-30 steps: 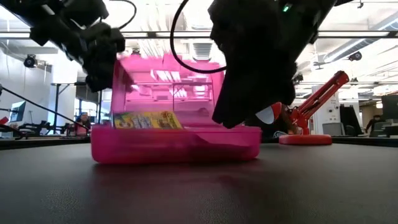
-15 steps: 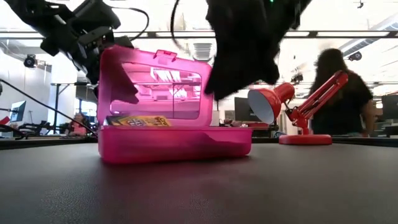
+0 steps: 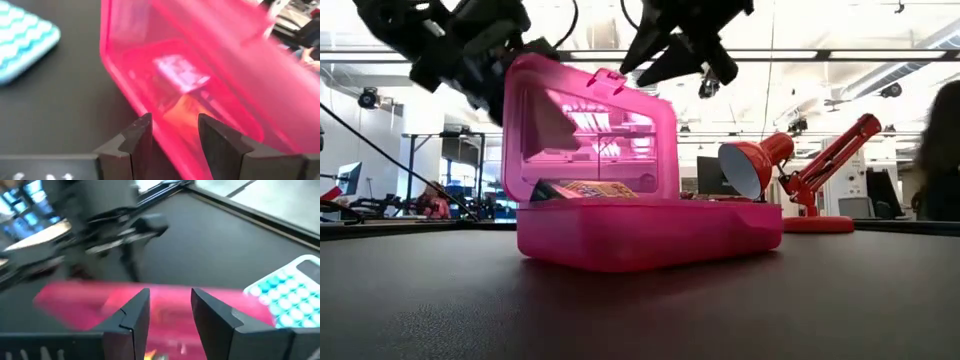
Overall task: Pack school essentials
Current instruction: Close the red supply box
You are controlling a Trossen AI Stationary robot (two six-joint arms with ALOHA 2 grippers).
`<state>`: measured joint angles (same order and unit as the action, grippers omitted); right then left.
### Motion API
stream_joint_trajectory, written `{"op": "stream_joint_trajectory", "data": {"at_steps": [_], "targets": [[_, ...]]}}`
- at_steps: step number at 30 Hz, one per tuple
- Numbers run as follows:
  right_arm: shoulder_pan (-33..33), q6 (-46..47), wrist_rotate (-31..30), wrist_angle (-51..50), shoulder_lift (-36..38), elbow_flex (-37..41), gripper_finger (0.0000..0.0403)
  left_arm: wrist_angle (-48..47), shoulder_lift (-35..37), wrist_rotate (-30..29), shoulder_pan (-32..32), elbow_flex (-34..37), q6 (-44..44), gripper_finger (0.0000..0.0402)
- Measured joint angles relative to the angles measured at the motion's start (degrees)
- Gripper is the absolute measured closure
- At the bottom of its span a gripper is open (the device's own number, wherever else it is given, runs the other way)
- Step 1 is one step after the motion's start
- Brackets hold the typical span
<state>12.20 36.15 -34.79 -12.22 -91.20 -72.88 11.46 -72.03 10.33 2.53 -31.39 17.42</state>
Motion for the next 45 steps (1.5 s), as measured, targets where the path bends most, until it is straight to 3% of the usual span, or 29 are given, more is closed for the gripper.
{"op": "stream_joint_trajectory", "data": {"at_steps": [9, 14, 31, 45], "targets": [[-3.86, -1.54, 0.52, 0.15, -2.01, -2.51, 0.0268, 0.13, -0.15, -0.09, -2.47, -3.48, -1.8, 0.0258], [-3.8, 2.81, 6.79, -2.6, -2.78, -2.67, 0.0268, 0.1, -0.15, -0.09, -5.05, -4.48, -1.34, 0.0258], [5.43, 9.27, 10.36, -22.29, -2.47, -5.94, 0.0268, 0.38, -1.53, 0.09, -10.01, -6.72, 0.01, 0.0258], [6.67, 14.98, 10.84, -26.08, -2.67, 0.29, 0.0268, 17.47, -14.14, 2.87, -14.3, -7.18, 3.25, 0.0258]]}}
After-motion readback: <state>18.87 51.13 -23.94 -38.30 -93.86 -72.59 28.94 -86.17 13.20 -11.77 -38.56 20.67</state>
